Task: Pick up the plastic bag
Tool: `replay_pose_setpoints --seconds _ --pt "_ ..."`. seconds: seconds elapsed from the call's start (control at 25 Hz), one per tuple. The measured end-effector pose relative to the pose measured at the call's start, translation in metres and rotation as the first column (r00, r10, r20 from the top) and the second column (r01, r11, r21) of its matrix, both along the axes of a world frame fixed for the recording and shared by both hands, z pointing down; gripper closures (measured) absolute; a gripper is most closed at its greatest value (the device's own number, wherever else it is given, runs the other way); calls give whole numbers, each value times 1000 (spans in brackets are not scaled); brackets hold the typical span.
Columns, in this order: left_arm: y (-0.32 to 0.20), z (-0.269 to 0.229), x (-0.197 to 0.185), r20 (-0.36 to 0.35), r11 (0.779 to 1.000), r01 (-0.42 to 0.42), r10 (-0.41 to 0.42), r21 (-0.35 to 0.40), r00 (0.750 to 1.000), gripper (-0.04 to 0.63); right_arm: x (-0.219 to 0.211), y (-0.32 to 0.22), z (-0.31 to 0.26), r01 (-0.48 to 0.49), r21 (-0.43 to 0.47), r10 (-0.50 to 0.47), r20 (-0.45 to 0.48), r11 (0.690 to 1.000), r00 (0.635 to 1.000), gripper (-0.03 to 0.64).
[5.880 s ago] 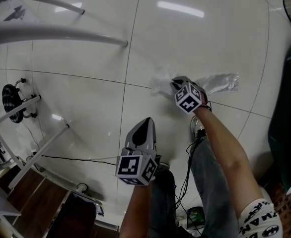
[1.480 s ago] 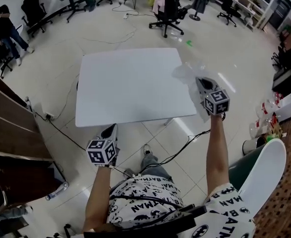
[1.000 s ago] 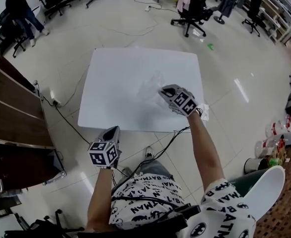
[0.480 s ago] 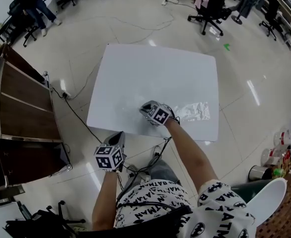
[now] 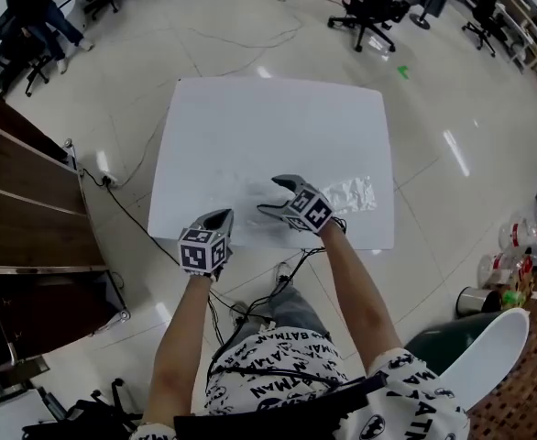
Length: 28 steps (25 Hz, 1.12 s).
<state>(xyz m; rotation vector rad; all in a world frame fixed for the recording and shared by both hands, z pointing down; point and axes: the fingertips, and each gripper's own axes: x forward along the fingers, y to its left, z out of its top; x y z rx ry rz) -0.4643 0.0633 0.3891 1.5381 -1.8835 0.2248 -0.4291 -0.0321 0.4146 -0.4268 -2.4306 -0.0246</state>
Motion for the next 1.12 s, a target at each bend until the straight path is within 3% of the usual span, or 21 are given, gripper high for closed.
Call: replay_pose_setpoints --seconds 0.04,0.08,0.16,0.2,0.32,0.36,0.44,0.6,0.76,0.84,0.92,1.04,1.12 --pt "-12 6 -2 7 1000 -23 23 -10 1000 594 17 -22 0 -78 3 78 -4 997 997 260" --pt "-23 12 -5 18 999 -40 40 -23 999 594 37 -47 3 -173 12 173 -14 985 985 324" --pt "-42 25 -12 42 998 -49 51 -49 998 594 85 -101 13 -379 38 381 -46 924 923 546" --pt "-49 31 -17 49 997 -42 45 -59 998 594 110 -127 19 -474 48 476 -61 879 877 614" --pt "-60 48 -33 48 997 3 0 -74 999 594 171 -189 31 -674 73 678 -62 735 732 617" --pt "-62 55 -39 43 996 21 -17 -84 999 594 185 -204 34 -711 87 716 -58 698 696 617" --pt "-62 71 -50 35 990 50 -46 -129 998 594 205 -225 46 -745 111 753 -84 657 652 617" --pt "-51 92 -64 46 969 115 -108 -217 993 594 229 -240 63 -763 133 774 -141 632 617 617" --pt "-51 100 -69 25 960 149 -147 -237 989 594 240 -251 63 -759 142 772 -150 635 618 617" --pt "-50 91 -80 20 962 175 -174 -210 984 594 238 -253 61 -745 161 762 -149 647 630 617" --pt "-54 64 -91 9 972 201 -201 -124 979 594 230 -253 50 -739 159 755 -112 655 646 615" --pt "-85 33 -89 12 994 107 -106 -15 994 594 212 -258 36 -717 167 733 -67 677 677 615" --pt "-107 45 -83 31 998 6 -4 -58 1000 594 205 -263 45 -706 189 729 -92 682 679 615"
